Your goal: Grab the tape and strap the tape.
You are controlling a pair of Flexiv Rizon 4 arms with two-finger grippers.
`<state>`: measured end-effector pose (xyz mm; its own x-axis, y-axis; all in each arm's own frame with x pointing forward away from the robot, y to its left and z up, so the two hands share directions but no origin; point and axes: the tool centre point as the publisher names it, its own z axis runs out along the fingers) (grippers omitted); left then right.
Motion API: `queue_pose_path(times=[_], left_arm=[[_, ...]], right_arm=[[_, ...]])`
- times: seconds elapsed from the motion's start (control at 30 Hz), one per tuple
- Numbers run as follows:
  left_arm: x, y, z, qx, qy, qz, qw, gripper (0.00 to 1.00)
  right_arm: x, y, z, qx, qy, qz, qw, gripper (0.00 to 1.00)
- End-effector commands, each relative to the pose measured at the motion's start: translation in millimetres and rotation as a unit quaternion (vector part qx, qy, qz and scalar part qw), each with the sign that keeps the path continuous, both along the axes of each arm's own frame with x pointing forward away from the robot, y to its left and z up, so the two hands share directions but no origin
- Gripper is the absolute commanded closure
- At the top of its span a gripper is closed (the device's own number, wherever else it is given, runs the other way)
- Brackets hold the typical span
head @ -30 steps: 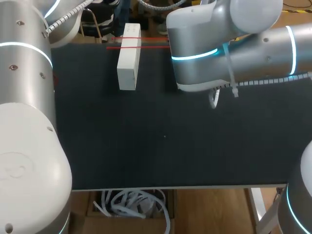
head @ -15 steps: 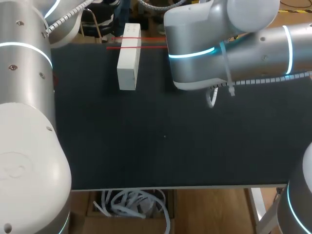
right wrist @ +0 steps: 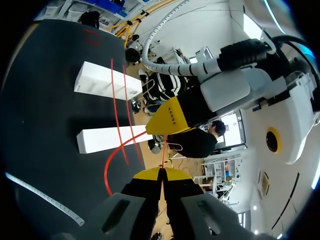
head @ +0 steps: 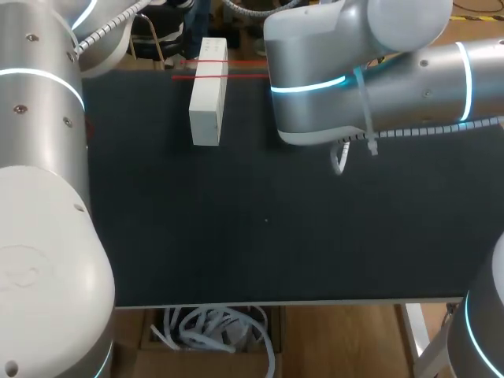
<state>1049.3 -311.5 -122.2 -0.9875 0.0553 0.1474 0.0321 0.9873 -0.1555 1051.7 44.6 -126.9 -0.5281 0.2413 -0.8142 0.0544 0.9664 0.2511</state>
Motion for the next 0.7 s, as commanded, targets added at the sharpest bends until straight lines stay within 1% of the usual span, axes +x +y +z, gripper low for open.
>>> queue_pose_path(times=[0.03, 0.7], left_arm=[[2.2, -1.4, 1.8, 0.003, 0.003, 0.000, 1.000, 1.00], [2.2, -1.4, 1.8, 0.003, 0.003, 0.000, 1.000, 1.00]], right_arm=[[0.4, 1.1, 2.7, -0.001, 0.004, 0.001, 1.000, 1.00], [2.7, 13.3, 3.6, -0.002, 0.005, 0.023, 1.000, 1.00]])
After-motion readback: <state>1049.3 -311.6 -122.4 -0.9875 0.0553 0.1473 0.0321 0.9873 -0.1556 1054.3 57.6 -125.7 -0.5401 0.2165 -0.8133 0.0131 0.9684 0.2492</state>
